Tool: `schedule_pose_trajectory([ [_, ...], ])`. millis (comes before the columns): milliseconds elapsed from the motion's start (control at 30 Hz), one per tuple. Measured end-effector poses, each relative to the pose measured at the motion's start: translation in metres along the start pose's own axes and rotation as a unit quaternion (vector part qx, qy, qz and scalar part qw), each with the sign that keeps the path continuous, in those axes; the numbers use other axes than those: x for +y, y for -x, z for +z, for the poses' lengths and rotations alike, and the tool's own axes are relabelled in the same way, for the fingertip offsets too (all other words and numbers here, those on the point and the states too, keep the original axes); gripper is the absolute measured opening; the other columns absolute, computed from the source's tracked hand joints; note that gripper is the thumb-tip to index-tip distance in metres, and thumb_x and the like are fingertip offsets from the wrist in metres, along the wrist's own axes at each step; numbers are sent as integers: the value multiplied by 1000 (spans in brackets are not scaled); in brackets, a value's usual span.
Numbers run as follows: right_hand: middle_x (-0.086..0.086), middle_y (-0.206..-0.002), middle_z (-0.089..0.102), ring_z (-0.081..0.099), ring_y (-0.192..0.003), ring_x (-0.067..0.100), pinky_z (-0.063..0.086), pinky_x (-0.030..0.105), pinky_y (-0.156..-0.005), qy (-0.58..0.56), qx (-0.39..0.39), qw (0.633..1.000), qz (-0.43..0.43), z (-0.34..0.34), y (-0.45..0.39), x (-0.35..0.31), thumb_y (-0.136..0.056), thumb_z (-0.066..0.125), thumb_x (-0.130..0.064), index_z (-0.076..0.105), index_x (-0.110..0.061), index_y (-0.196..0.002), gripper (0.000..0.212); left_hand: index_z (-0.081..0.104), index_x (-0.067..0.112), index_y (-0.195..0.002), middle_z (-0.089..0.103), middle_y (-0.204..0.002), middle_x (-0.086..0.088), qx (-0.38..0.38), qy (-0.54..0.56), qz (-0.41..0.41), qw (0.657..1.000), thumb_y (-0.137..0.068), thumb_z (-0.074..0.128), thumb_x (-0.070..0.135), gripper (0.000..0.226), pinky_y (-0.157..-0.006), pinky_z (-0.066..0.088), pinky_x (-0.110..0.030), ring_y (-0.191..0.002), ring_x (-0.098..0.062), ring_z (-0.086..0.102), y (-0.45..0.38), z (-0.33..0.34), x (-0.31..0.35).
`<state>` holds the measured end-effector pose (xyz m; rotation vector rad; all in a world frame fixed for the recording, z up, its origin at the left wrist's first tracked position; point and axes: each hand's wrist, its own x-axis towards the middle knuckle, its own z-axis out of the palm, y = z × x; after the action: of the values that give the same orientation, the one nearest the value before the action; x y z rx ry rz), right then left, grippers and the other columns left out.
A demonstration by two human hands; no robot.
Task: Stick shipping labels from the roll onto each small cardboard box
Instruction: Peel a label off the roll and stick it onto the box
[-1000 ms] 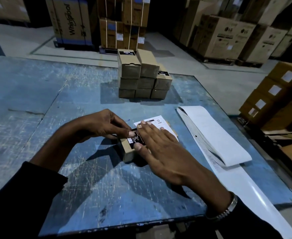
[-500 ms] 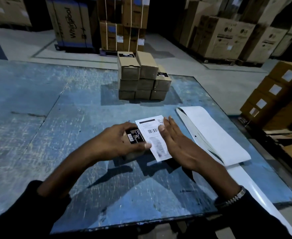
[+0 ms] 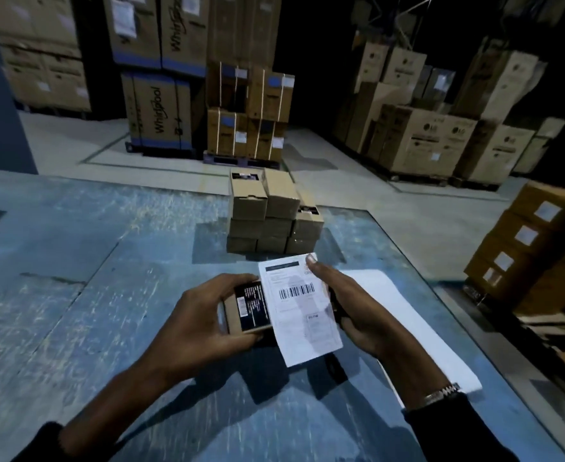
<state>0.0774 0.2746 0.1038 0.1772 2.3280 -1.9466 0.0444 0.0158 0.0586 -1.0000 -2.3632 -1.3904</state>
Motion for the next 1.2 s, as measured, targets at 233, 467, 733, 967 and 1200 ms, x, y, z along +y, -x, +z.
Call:
schedule_pose_trajectory([
  [233,0,-121,80,74,-116,21,55,48,-108,2,-54,994,-93,15,-30,-25,-97,58,-57,51,-32,-134,45,55,37,-149,50,-156,19,123,-18,31,992,-71,97,21,89,-109,56,-35,-147,-6,48,-10,-8,-17],
  [467,-17,-113,78,76,-104,4,59,21,-87,-22,-24,980,-196,20,-35,-26,-94,52,-58,44,-30,-137,53,18,54,-163,5,-174,29,109,54,-48,991,-71,88,50,116,-120,40,-32,-159,1,21,-35,0,-7],
  [733,-15,-104,77,76,-95,7,61,26,-80,0,39,969,-244,40,-34,-10,-85,67,-58,44,-29,-120,51,45,40,-149,61,-144,3,280,227,-162,919,-69,89,69,96,-72,64,-23,-114,-15,70,-54,23,-2],
  [967,-15,-97,75,77,-88,10,61,24,-73,-9,87,957,-276,63,-30,-3,-88,78,-62,45,-28,-115,55,55,35,-135,63,-128,12,331,186,-136,915,-52,84,86,102,-86,66,-49,-107,-5,71,-43,20,0],
  [1200,-30,-101,69,74,-92,2,60,20,-72,-9,147,939,-311,66,-22,-5,-79,79,-52,48,-25,-132,66,52,19,-137,64,-116,19,356,185,-91,911,-66,84,52,84,-85,62,-23,-104,7,68,-36,29,25],
])
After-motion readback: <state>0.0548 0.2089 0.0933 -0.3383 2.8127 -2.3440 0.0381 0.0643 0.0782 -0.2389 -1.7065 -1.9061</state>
